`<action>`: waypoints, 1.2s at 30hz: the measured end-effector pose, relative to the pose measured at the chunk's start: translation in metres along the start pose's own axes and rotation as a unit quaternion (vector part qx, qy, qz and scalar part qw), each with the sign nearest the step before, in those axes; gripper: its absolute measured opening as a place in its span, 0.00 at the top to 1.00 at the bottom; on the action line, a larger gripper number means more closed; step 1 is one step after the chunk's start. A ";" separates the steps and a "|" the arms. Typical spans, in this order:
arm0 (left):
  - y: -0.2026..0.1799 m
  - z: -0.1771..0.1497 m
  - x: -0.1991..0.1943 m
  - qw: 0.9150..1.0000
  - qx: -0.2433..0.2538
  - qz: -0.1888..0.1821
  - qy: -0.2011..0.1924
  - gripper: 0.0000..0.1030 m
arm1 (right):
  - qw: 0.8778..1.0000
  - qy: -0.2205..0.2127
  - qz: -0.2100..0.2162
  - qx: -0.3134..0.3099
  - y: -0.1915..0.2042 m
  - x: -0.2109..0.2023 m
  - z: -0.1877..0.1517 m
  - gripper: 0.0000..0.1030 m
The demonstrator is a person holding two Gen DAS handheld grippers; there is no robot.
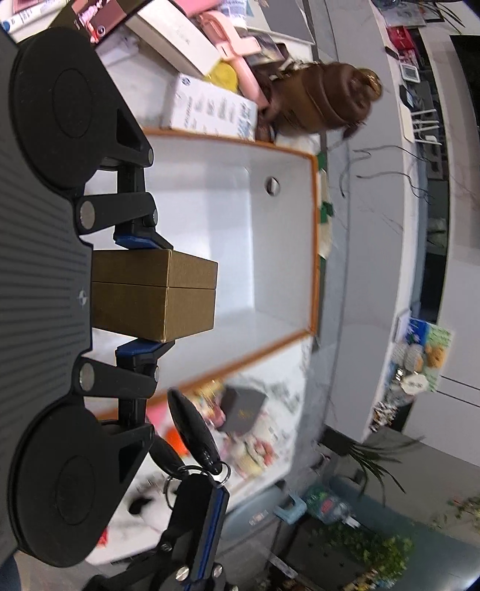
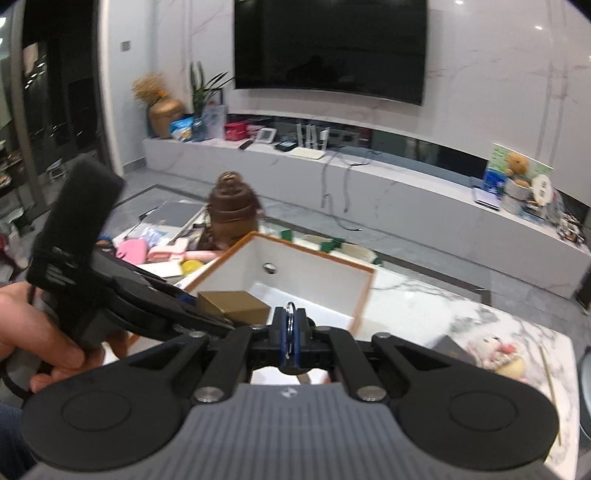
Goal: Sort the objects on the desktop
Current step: 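Lift the cardboard box with the left gripper and carry it over the storage box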
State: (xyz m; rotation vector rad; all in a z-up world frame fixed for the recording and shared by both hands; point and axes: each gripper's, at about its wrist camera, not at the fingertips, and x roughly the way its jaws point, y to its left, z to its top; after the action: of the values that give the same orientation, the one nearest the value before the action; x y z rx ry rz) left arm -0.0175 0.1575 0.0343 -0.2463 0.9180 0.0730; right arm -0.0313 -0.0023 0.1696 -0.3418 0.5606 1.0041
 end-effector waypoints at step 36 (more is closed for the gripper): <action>-0.009 -0.027 0.069 0.985 0.090 0.064 0.130 0.42 | 0.988 0.149 0.022 -0.045 0.020 0.109 -0.066 0.94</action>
State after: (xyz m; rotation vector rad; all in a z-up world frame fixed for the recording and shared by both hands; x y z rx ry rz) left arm 0.0046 0.1394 -0.0344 -0.0279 1.1926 0.0783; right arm -0.0221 0.0492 0.0521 -0.5682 0.7971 1.0294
